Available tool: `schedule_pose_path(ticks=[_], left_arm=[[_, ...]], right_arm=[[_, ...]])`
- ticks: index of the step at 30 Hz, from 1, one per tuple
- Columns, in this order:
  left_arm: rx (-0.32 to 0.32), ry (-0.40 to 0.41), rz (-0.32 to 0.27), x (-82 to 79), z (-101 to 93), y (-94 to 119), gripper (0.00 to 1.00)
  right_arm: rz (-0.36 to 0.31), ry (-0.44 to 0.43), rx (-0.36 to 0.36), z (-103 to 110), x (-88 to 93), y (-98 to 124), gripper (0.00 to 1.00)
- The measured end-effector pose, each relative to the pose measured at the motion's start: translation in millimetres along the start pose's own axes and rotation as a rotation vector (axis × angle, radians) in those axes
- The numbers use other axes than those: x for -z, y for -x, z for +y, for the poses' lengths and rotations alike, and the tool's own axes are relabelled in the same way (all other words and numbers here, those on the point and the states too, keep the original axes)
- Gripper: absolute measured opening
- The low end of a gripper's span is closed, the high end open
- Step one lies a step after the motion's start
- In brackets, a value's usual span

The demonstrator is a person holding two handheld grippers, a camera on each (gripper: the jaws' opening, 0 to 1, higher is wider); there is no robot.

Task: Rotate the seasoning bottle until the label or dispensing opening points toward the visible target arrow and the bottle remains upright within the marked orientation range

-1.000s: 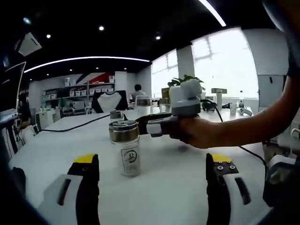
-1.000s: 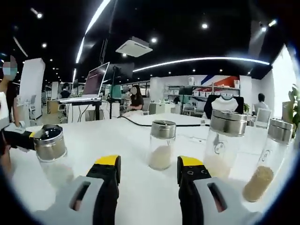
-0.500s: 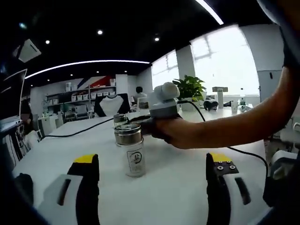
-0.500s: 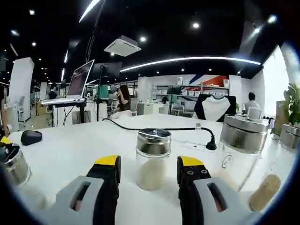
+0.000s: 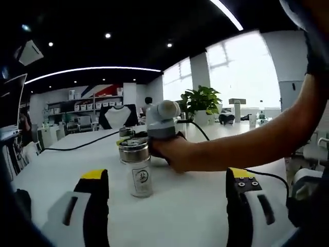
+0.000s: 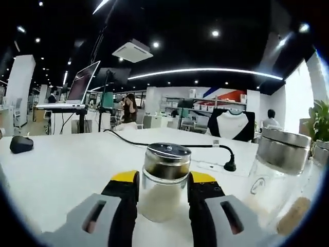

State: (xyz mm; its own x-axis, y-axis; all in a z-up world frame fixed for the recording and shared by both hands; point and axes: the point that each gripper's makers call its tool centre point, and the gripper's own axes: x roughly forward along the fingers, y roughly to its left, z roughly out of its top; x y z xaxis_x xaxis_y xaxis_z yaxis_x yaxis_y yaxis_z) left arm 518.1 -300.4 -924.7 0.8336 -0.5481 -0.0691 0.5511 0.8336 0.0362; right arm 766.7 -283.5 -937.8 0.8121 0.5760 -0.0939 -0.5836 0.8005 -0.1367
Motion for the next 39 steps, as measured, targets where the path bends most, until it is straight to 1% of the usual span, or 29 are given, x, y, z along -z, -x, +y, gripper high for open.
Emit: schedule_pose_path(ticks=[2, 6, 10, 12, 13, 14, 17, 19, 21, 23, 25, 27, 31, 34, 35, 36, 38, 39], left_arm=[[0.001, 0.029, -0.017, -2.3, -0.2, 1, 1.00], [-0.008, 0.042, -0.024, -1.7, 1.6, 1, 1.00], [-0.017, 0.050, -0.043, -5.7, 4.4, 1, 0.99], [-0.020, 0.046, -0.052, -7.9, 5.7, 0, 0.99], [-0.022, 0.044, -0.055, -8.9, 6.7, 0, 0.98], [-0.022, 0.043, -0.057, -9.5, 7.0, 0, 0.98], [-0.030, 0.035, -0.059, -10.4, 8.7, -1, 0.97], [-0.033, 0.029, -0.073, -13.1, 10.4, -1, 0.95], [-0.029, 0.028, -0.082, -14.8, 10.1, -2, 0.94], [-0.024, 0.024, -0.087, -16.3, 9.5, -3, 0.93], [-0.032, 0.017, -0.086, -16.7, 10.8, -4, 0.93], [-0.034, 0.018, -0.089, -17.8, 11.5, -4, 0.93], [-0.033, 0.011, -0.104, -23.9, 12.2, -2, 0.87], [-0.016, -0.001, -0.112, -30.0, 7.2, -2, 0.83], [-0.014, -0.003, -0.113, -30.7, 6.3, -2, 0.82], [-0.007, -0.018, -0.121, -33.3, 3.3, -2, 0.82], [0.016, -0.076, -0.159, -41.5, -3.4, -2, 0.80], [0.017, -0.100, -0.176, -44.9, -6.6, -1, 0.78]], right_arm=[[-0.005, -0.020, -0.006, 0, 0.1, 0, 0.33], [-0.011, -0.042, -0.029, 2, -0.7, 2, 0.32], [-0.022, 0.000, -0.046, 6, -4.8, 8, 0.31], [-0.028, -0.013, -0.058, 5, -7.0, 12, 0.31], [-0.039, -0.054, -0.079, 7, -9.5, 15, 0.31], [-0.051, -0.073, -0.089, 6, -12.6, 19, 0.31], [-0.061, -0.079, -0.099, 5, -18.5, 30, 0.31], [-0.064, -0.091, -0.112, 6, -22.5, 39, 0.31], [-0.085, -0.133, -0.146, 9, -29.1, 48, 0.31], [-0.098, -0.147, -0.160, 9, -33.3, 55, 0.31], [-0.103, -0.165, -0.201, 15, -38.2, 66, 0.31], [-0.108, -0.164, -0.207, 16, -41.2, 72, 0.31], [-0.123, -0.135, -0.255, 23, -49.4, 89, 0.31], [-0.142, -0.157, -0.294, 25, -57.3, 103, 0.31], [-0.145, -0.160, -0.298, 26, -58.3, 105, 0.31], [-0.151, -0.167, -0.311, 27, -60.8, 110, 0.31], [-0.164, -0.152, -0.336, 30, -64.1, 118, 0.31], [-0.172, -0.127, -0.353, 32, -65.8, 124, 0.31]])
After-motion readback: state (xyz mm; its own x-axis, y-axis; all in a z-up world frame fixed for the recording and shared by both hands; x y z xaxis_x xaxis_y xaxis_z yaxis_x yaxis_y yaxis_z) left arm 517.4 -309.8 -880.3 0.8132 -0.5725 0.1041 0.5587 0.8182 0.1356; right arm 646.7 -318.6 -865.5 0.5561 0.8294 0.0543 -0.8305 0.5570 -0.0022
